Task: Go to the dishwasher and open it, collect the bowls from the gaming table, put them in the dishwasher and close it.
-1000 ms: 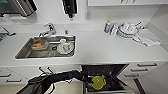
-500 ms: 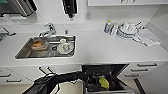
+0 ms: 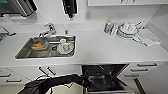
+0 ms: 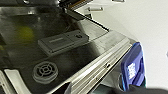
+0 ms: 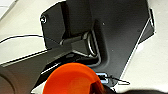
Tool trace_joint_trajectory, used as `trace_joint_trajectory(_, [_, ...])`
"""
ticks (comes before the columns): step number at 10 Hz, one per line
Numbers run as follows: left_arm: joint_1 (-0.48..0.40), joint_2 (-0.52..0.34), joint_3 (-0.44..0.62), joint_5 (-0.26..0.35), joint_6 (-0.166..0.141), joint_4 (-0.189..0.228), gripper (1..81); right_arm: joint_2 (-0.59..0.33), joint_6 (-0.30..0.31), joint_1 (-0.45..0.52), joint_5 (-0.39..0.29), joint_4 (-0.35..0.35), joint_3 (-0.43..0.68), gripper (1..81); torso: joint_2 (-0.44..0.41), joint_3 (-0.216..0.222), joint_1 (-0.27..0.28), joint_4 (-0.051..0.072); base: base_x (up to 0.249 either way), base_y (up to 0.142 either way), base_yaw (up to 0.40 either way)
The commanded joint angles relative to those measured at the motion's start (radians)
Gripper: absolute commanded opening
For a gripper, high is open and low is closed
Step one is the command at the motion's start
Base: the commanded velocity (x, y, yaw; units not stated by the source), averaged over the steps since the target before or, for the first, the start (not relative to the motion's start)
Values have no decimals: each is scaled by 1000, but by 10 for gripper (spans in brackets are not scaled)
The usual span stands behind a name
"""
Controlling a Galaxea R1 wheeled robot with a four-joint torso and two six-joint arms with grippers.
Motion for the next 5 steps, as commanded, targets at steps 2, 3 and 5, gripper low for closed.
trace_joint_trajectory(2, [20, -345, 351, 28, 10, 71, 811, -424, 5, 138, -34, 29, 538, 10, 0, 0, 0, 0, 0, 0, 0])
trace_joint_trajectory(3, [49, -407, 388, 2, 12, 86, 811, -460, 5, 158, -34, 41, 579, 10, 0, 0, 0, 0, 0, 0, 0])
trace_joint_trajectory(5, [159, -577, 460, -68, 13, 129, 811, -572, 5, 219, -35, 55, 700, 10, 0, 0, 0, 0, 0, 0, 0])
